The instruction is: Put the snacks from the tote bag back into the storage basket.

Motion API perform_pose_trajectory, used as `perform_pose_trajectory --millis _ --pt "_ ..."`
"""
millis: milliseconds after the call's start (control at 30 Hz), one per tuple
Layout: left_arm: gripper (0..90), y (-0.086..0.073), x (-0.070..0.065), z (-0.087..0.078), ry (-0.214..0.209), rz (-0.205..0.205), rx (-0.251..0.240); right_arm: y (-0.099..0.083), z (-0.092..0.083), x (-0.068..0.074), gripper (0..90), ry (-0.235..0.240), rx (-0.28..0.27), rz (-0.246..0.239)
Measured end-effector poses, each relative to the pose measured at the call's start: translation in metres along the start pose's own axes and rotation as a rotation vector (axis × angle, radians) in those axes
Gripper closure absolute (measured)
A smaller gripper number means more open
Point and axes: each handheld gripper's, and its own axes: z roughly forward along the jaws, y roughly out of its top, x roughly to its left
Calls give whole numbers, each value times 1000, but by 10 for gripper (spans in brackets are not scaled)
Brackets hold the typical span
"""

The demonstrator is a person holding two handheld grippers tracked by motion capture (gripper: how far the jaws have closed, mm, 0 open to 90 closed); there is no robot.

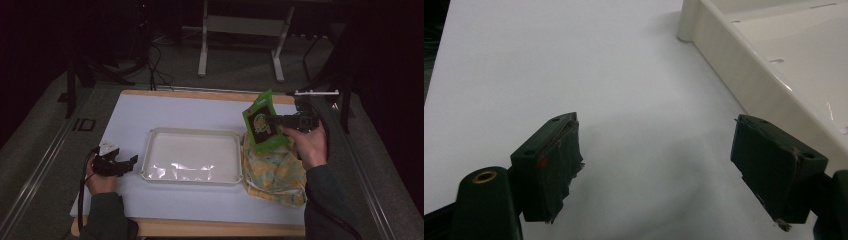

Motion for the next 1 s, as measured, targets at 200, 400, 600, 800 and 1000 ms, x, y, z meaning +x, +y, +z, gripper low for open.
perform_pose_trajectory --millis 200,400,600,800,1000 --pt "204 0 0 0 0 0 0 0 6 3 728 8 1 2" --pt "204 0 0 0 -1 0 0 0 11 5 728 9 6 -2" --pt "204 0 0 0 0 -1 1 -1 16 9 728 13 7 -1" --pt "204 0 0 0 -1 -1 1 -3 21 10 728 11 12 1" --pt "204 0 0 0 -1 -1 1 -4 26 13 728 14 15 2"
